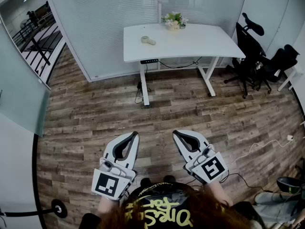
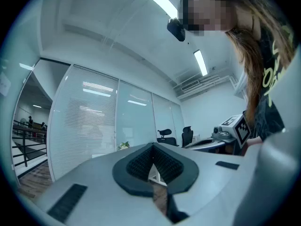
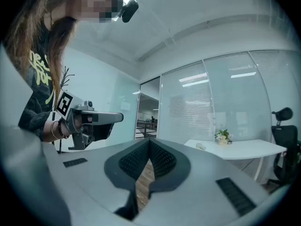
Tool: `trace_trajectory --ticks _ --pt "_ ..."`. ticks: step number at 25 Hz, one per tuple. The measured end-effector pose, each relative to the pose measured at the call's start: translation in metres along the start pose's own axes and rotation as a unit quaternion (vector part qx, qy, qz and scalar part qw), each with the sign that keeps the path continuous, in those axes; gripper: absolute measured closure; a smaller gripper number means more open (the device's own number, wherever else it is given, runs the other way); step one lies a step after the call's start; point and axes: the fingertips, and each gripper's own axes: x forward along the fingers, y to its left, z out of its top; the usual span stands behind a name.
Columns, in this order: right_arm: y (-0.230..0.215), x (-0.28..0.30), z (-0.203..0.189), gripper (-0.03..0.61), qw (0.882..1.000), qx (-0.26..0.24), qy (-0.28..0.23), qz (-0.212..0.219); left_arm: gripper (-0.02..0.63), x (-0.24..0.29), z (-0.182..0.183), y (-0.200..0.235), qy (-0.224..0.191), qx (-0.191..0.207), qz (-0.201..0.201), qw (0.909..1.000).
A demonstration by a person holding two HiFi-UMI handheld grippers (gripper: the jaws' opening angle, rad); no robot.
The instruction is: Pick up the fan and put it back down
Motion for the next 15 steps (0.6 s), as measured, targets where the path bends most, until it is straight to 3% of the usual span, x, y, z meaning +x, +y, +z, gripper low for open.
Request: trace_trajectory --ticks 15 --pt "0.022 0.011 -0.007 0.575 1.0 0.019 0.002 0.002 0.623 -0.021 -0.006 0.013 -0.003 -0.009 0.002 0.9999"
